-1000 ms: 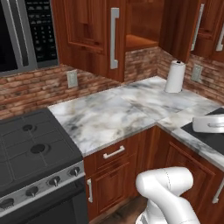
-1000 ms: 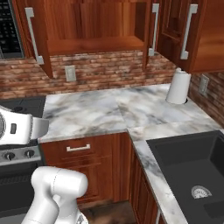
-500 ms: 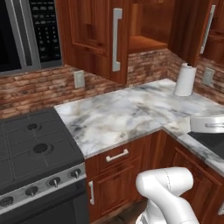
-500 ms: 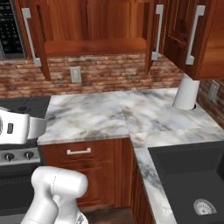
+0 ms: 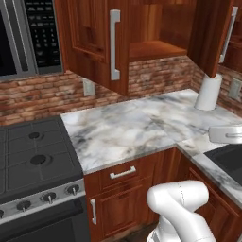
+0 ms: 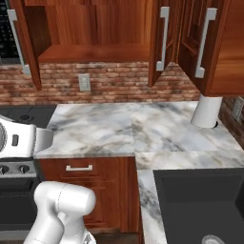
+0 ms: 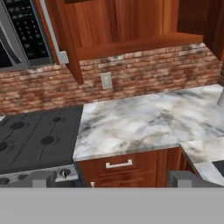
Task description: Close all open cabinet doors.
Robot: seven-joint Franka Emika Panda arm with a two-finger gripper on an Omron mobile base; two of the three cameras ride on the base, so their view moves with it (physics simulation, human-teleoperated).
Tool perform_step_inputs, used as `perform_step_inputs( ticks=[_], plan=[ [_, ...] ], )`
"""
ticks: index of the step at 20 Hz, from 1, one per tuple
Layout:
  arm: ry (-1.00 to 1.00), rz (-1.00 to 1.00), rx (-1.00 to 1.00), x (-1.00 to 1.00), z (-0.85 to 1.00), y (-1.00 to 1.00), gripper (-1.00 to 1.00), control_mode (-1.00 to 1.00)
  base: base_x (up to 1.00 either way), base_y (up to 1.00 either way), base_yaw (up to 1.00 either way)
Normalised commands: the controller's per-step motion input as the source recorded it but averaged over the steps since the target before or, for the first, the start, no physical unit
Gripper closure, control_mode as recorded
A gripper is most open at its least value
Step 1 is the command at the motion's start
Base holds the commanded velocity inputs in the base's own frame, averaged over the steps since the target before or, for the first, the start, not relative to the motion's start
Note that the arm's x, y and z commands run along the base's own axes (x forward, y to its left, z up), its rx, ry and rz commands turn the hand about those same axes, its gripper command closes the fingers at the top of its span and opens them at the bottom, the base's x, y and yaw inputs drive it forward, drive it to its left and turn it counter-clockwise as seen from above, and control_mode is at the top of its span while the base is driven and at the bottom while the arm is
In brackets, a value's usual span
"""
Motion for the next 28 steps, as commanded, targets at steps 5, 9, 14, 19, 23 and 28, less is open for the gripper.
perform_step_inputs(
  ticks=[5,9,14,19,23,28],
  plan=[
    [0.00,0.00,0.00,0.00,0.00,0.00,-1.00,1.00,0.38,-0.07,0.09],
    [0.00,0.00,0.00,0.00,0.00,0.00,-1.00,1.00,0.39,-0.17,0.05],
    [0.00,0.00,0.00,0.00,0.00,0.00,-1.00,1.00,0.09,-0.41,0.01],
    [0.00,0.00,0.00,0.00,0.00,0.00,-1.00,1.00,0.20,-0.39,0.00],
    [0.00,0.00,0.00,0.00,0.00,0.00,-1.00,1.00,0.64,-0.14,0.00],
    [0.00,0.00,0.00,0.00,0.00,0.00,-1.00,1.00,0.59,0.00,0.00]
  ],
)
